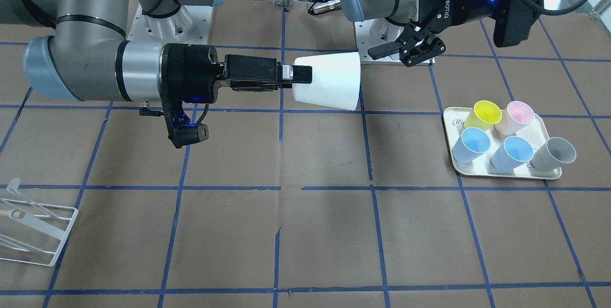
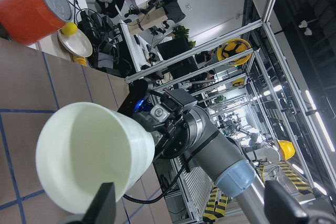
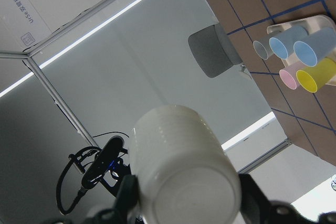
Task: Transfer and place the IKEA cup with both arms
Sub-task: 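Close the left gripper on the white cup held by the right gripper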
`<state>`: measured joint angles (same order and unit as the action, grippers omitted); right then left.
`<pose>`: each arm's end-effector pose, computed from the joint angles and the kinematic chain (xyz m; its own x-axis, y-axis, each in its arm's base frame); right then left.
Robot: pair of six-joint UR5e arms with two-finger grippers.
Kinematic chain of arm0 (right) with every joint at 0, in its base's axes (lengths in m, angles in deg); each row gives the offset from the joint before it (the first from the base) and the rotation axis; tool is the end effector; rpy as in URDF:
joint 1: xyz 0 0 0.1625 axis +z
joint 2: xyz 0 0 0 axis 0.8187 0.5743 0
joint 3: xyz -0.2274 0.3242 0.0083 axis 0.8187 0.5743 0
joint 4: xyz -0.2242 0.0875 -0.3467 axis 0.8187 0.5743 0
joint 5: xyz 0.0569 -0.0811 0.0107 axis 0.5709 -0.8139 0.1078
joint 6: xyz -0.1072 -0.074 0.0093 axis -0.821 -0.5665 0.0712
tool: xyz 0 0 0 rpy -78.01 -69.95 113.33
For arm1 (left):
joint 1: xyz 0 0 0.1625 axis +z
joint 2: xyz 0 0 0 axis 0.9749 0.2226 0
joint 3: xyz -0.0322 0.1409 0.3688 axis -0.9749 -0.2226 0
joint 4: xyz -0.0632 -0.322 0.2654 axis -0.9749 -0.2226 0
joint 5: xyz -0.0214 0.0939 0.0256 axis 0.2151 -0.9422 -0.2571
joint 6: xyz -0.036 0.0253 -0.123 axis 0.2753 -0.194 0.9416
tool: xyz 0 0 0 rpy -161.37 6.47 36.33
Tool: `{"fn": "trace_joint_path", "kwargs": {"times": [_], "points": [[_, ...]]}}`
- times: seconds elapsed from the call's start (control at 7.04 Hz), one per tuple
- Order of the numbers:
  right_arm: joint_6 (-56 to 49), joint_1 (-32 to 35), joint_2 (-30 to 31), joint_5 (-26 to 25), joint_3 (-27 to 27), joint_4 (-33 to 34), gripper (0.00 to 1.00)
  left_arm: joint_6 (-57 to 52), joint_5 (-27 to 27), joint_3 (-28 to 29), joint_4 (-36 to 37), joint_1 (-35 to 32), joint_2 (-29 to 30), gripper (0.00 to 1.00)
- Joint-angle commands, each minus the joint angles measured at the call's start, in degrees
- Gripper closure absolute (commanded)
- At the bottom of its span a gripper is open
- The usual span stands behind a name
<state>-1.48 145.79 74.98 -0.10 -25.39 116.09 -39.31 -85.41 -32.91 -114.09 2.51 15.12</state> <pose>0.2720 -0.5746 0.4311 -0.0796 0.5348 -0.8412 0.0030 0.8440 0.5363 -0.1325 -0.5083 0.4968 -0.2312 0.3176 0.9196 -0.2015 0.9091 -0.3646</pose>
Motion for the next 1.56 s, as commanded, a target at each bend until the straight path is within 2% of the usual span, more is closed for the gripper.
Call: {"fn": "trace_joint_path", "kwargs": {"times": [0.0, 0.28, 0.71, 0.85, 0.99, 1.28, 1.42], "points": [[1.22, 0.91, 0.47, 1.73, 0.08, 0.02, 0.67, 1.8, 0.34, 0.15, -0.01, -1.21, 1.62, 0.02], [2.62, 1.7, 0.47, 2.01, 0.08, 0.1, 0.66, 6.37, 2.27, 0.94, 0.08, -1.66, 3.03, 0.02], [3.24, 1.79, 0.47, 2.01, 0.08, 0.28, 0.63, 8.85, 2.36, 1.03, 0.08, -3.5, 3.56, 0.02], [3.33, 1.79, 0.47, 2.01, 0.08, 0.28, 0.63, 8.85, 2.36, 1.12, 0.08, -3.94, 3.74, 0.07], [3.42, 1.79, 0.47, 2.01, 0.08, 0.19, 0.63, 8.85, 2.28, 1.9, 0.08, -3.95, 3.91, 0.17], [3.42, 1.79, 0.47, 1.92, 0.08, 0.19, 0.63, 11.56, 1.93, 4.36, 0.08, -3.95, 4.44, 0.18], [3.5, 1.79, 0.47, 1.92, -0.01, 0.19, 0.63, 11.49, 1.4, 4.54, 0.08, -3.95, 4.71, 0.25]]}}
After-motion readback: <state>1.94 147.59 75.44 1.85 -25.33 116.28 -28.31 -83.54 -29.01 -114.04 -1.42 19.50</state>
